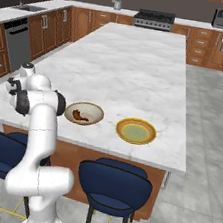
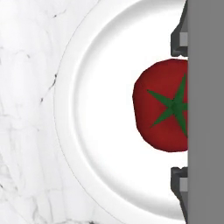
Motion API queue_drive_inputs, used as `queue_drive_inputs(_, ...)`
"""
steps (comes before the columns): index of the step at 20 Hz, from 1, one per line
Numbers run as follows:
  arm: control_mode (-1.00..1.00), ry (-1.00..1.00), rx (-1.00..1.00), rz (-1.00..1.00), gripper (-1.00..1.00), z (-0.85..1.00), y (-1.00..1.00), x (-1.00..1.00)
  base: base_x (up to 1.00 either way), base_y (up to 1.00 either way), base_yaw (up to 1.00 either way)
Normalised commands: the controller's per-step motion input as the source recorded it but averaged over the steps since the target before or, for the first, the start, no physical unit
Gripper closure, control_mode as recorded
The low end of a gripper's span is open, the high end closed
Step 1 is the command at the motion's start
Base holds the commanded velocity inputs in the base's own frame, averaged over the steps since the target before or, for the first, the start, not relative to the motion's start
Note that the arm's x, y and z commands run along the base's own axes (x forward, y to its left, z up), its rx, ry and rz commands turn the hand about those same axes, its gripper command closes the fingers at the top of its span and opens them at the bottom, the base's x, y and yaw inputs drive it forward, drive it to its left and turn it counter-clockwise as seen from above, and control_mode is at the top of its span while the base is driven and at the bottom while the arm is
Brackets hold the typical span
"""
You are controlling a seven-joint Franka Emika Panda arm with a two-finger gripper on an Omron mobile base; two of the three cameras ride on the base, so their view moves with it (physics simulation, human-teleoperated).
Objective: Pick the chicken drumstick and tomato from their plates and place them in the bowl. Then put the bowl in the fridge.
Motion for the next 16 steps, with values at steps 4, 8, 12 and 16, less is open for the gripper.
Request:
queue_drive_inputs(4, -1.0, 0.12, -0.02, 0.02, 1.0, -0.27, 0.09, 0.02, 0.0, 0.0, 0.0)
queue_drive_inputs(8, -1.0, 0.07, -0.02, 0.05, 1.0, -0.11, -0.01, 0.0, 0.0, 0.0, 0.0)
queue_drive_inputs(12, -1.0, -0.01, 0.0, 0.12, 1.0, 0.19, -0.28, -0.14, 0.0, 0.0, 0.0)
queue_drive_inputs(16, -1.0, -0.04, -0.02, 0.19, 1.0, 0.27, -0.45, -0.39, 0.0, 0.0, 0.0)
